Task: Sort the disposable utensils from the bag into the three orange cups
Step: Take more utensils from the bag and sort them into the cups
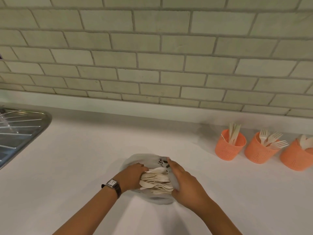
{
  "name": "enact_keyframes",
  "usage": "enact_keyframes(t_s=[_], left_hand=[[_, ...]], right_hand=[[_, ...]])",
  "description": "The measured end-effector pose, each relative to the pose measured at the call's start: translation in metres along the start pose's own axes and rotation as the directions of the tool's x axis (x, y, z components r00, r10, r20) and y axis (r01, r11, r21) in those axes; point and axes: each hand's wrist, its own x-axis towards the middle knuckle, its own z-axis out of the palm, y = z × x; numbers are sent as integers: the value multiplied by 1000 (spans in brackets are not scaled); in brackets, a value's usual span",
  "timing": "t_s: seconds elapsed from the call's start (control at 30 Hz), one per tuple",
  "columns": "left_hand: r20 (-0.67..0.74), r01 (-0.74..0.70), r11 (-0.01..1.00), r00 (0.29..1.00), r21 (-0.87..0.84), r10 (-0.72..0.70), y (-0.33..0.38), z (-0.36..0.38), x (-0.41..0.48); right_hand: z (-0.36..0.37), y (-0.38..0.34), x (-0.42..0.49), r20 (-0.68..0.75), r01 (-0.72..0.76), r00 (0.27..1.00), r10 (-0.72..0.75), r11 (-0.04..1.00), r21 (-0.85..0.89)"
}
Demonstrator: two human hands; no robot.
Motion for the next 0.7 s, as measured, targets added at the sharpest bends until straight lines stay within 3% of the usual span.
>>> enact_keyframes(t_s=[0.23, 0.43, 0.53, 0.7], left_hand=[[-112, -80, 969, 992, -232, 55, 9, -7, -22], [-147, -133, 968, 984, -212, 103, 16, -24, -35], [-190, -106, 966, 980, -236, 61, 22, -36, -38], [-203, -79, 864, 979, -497, -27, 26, -60, -39]], right_hand=[[-1, 3, -1, -15, -8, 1000, 8, 999, -31], [-3, 9, 5, -56, -36, 998, 36, 999, -5], [1, 14, 10, -45, -41, 998, 47, 991, 127], [-4, 13, 11, -41, -56, 996, 76, 929, 367]])
